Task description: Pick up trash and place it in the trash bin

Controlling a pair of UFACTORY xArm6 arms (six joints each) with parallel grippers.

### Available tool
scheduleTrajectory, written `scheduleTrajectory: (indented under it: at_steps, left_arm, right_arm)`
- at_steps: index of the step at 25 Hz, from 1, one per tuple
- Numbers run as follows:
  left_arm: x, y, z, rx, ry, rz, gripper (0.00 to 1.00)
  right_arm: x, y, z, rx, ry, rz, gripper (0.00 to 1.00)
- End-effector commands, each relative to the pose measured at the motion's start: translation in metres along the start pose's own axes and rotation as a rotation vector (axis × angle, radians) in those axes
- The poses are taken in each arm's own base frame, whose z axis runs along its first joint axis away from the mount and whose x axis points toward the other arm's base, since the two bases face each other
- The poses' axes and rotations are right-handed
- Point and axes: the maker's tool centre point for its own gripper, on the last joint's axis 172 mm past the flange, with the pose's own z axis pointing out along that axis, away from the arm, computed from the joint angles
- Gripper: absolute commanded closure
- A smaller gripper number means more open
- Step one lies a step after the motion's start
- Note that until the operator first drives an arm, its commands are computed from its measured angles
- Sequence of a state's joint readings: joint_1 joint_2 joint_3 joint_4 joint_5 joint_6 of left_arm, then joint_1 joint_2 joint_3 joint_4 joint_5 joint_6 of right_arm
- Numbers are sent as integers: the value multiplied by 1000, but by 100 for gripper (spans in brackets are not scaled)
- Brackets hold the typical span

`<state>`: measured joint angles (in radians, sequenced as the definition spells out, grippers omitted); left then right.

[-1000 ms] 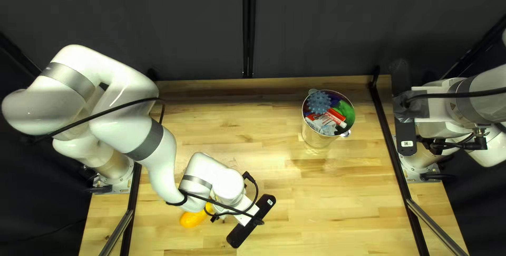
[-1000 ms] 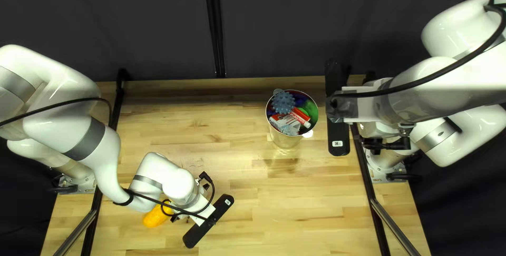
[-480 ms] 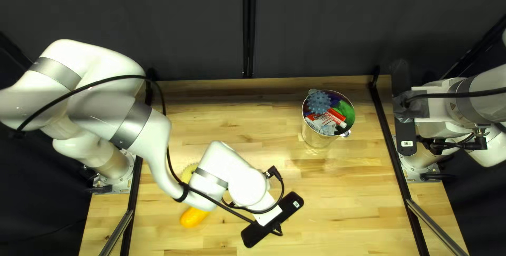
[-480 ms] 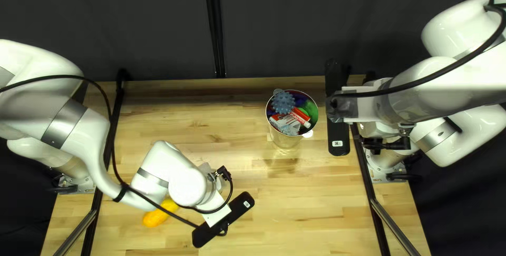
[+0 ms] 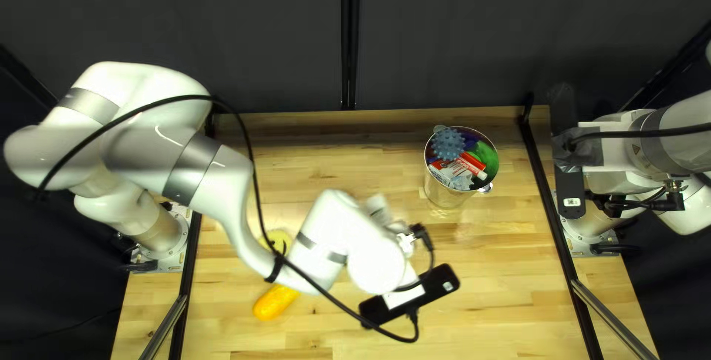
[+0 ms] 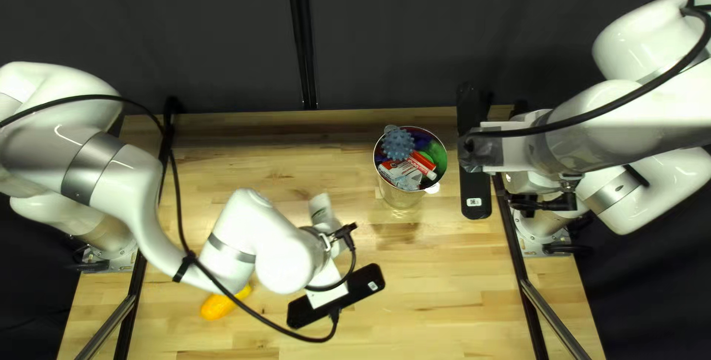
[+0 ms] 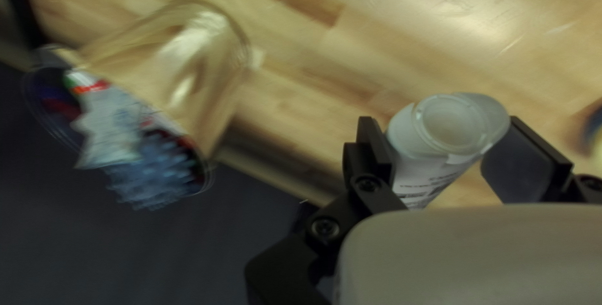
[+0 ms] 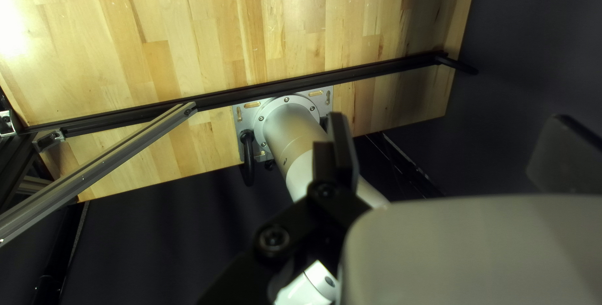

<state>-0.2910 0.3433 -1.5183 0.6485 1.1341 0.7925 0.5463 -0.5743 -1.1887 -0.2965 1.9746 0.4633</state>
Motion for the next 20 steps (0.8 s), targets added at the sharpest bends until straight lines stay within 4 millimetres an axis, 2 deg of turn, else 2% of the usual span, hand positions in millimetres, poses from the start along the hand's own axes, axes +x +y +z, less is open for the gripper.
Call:
scheduleTrajectory:
  at_steps: [1,4,10,15,20]
  left_arm:
    - [-15,-35,19,65,-6,90,100]
    - [-19,-54,26,93,13,157,100]
    - [-13,-86,46,108,71,269,100]
    - [-15,-103,52,114,98,315,100]
    - [-22,-109,59,139,136,344,100]
  right_arm:
    - [0,0,0,0,0,0,0]
    - [0,0,0,0,0,0,0]
    - [0,0,0,0,0,0,0]
    - [0,0,0,0,0,0,0]
    - [0,0,0,0,0,0,0]
